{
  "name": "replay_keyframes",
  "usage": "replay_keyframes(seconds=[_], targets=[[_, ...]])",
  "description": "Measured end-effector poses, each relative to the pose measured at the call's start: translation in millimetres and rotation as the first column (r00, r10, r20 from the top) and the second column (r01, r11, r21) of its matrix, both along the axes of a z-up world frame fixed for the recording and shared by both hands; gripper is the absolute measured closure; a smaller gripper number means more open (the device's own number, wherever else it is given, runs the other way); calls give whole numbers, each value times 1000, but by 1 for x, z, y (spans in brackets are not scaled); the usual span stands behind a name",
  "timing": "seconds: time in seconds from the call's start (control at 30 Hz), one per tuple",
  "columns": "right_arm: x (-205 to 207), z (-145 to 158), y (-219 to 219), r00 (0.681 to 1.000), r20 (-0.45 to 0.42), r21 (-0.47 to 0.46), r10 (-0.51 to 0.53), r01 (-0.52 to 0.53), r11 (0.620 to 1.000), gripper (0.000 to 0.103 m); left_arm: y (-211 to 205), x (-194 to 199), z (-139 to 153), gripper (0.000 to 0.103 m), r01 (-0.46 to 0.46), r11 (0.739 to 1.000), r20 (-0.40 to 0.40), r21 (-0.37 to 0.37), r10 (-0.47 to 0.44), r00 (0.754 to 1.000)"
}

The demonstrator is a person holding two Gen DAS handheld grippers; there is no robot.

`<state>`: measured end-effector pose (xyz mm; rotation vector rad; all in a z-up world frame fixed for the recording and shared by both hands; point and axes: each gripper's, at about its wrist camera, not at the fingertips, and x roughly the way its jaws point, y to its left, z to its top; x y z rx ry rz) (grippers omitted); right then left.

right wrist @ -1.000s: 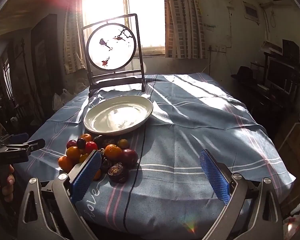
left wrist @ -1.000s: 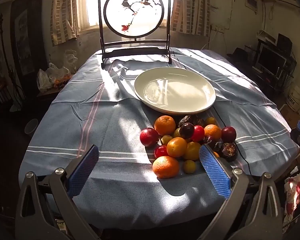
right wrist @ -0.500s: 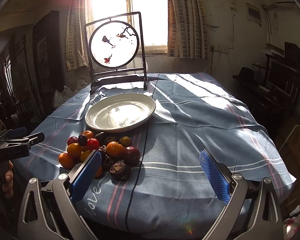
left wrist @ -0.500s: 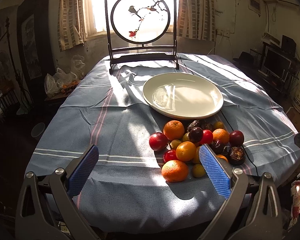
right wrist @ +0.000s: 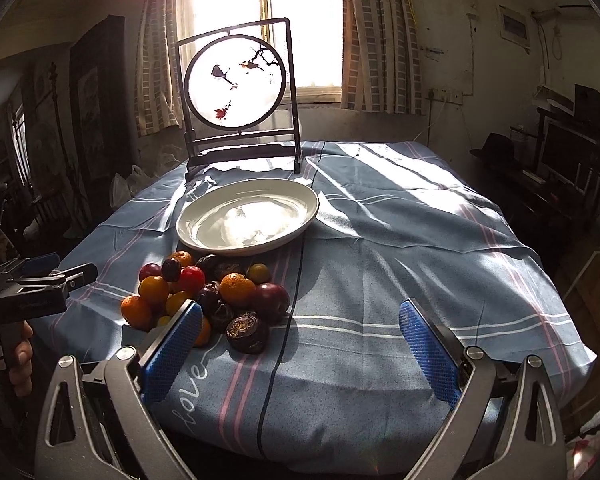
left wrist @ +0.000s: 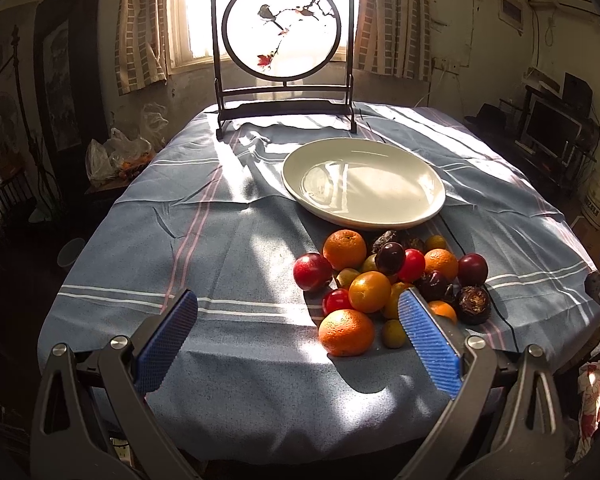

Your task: Organize fruits

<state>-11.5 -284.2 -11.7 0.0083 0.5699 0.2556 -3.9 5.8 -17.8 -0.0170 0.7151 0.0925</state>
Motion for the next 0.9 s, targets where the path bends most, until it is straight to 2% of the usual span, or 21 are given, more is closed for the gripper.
replay_keyframes(seconds=[0.9], targets=[[-3,-11,14,999,-22,-23,36,-37,999,4,0,-2,-10,5,-9,1000,-9,-5,9,1000]])
